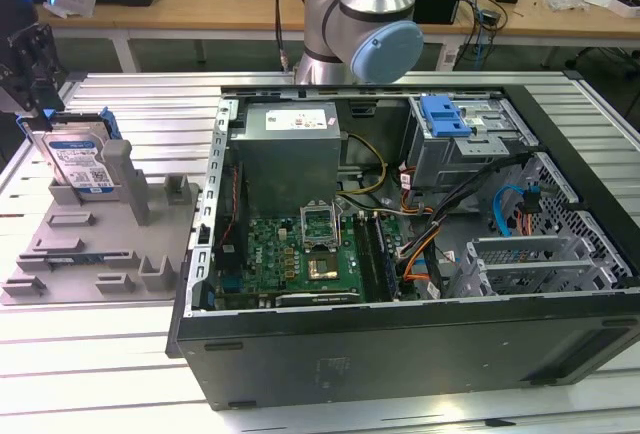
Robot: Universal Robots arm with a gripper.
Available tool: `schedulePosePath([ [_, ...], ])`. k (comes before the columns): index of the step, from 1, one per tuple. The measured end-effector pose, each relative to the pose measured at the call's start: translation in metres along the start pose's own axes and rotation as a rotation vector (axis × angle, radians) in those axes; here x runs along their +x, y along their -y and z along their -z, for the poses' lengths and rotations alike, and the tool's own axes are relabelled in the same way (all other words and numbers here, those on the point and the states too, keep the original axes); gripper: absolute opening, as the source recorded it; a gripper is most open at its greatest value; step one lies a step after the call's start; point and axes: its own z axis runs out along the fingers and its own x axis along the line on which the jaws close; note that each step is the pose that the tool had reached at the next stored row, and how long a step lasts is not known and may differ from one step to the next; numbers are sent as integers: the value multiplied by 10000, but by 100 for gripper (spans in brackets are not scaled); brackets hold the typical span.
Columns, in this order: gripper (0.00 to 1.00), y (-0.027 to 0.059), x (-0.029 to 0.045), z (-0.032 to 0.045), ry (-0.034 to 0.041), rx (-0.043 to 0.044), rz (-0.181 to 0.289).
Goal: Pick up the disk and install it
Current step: 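Pick up the disk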
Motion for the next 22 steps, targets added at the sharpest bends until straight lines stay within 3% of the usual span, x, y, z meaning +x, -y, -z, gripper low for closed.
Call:
schedulePosePath([
  [22, 50, -21, -3, -105, 1, 2, 0],
])
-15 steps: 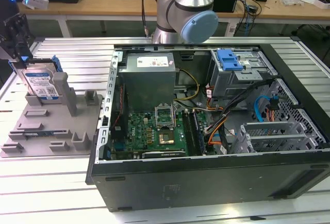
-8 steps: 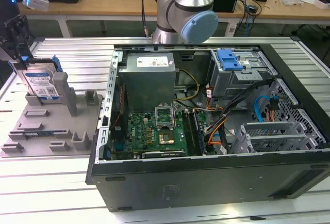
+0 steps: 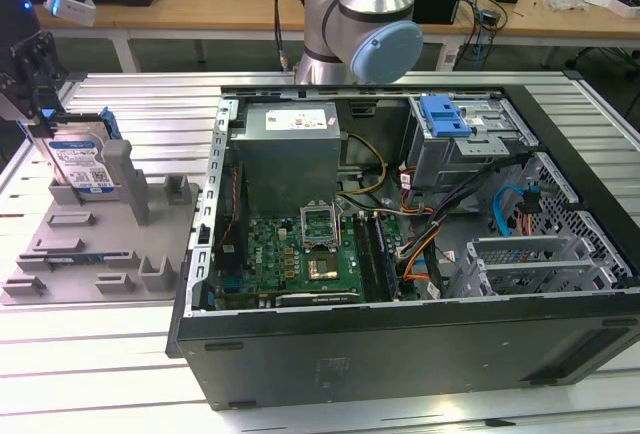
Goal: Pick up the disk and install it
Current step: 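Pick up the disk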
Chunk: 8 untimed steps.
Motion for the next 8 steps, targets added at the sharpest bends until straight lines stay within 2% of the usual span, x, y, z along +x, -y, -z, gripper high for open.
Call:
schedulePosePath([
  [8, 50, 1, -1, -44, 0, -1, 0],
])
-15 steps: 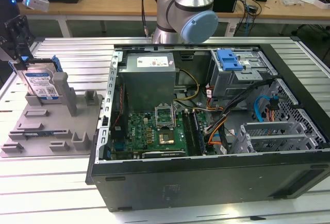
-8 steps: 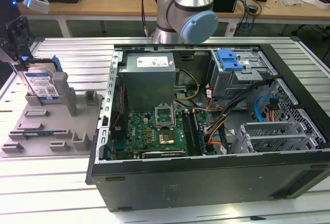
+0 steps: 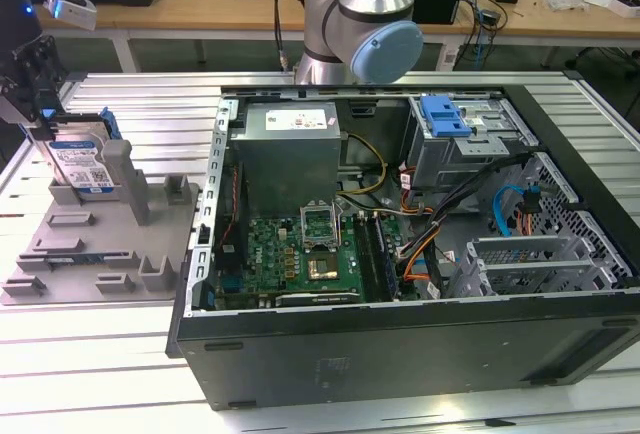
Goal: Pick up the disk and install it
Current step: 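Pick up the disk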
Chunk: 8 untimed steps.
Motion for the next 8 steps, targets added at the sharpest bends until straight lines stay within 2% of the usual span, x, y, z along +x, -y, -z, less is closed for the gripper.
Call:
schedulePosePath([
  [8, 50, 1, 4, -43, 0, 0, 0],
])
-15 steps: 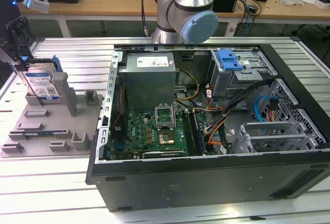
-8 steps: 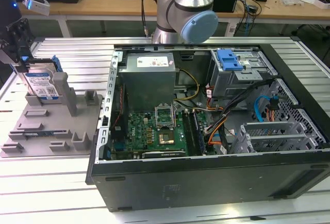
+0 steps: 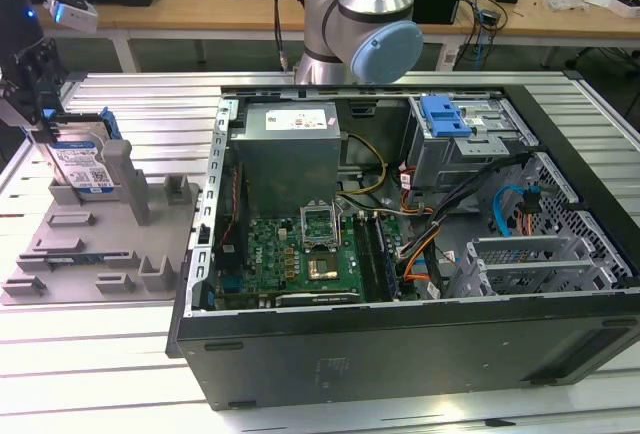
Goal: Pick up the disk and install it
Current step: 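Pick up the disk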
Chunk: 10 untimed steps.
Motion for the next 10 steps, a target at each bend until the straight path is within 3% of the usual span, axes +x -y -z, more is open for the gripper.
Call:
schedulePosePath([
  [10, 50, 1, 3, -28, 0, -1, 0],
])
